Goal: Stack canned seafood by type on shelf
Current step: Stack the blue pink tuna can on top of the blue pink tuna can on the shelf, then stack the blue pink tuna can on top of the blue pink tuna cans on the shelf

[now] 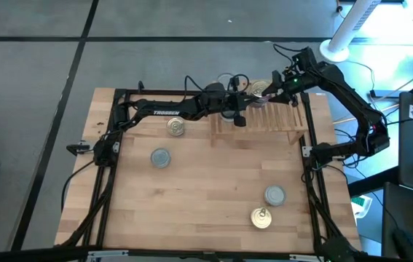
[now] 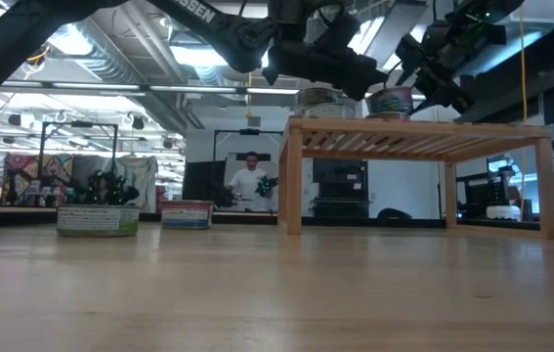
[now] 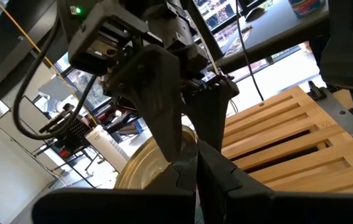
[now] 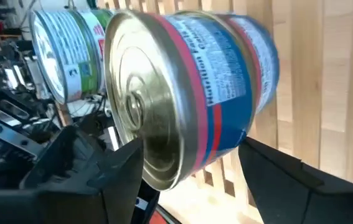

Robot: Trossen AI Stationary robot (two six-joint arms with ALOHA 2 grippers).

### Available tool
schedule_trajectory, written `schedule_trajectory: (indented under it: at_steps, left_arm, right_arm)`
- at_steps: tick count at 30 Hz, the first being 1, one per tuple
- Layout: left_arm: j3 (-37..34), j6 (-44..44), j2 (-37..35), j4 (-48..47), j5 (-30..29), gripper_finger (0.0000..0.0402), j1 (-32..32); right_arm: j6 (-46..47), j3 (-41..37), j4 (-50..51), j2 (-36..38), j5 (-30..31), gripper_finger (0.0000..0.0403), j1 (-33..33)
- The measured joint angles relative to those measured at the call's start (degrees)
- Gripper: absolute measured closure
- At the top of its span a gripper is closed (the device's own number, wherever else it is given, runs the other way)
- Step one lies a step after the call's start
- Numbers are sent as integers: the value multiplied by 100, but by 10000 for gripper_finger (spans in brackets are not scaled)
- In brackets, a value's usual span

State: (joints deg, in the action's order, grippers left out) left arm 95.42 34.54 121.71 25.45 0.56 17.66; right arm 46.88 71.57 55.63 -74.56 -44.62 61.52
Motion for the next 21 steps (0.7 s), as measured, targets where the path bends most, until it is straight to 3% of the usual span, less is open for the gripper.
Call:
schedule_trajectory:
  at_steps: [13, 21]
  left_arm:
    - [0, -219, 0, -1, 0, 401, -5]
    - [0, -663, -39, -7, 5, 402, -30]
  right_arm:
    - [112, 0, -312, 0, 59, 141, -376]
    - [-468, 0, -11, 65, -149, 141, -376]
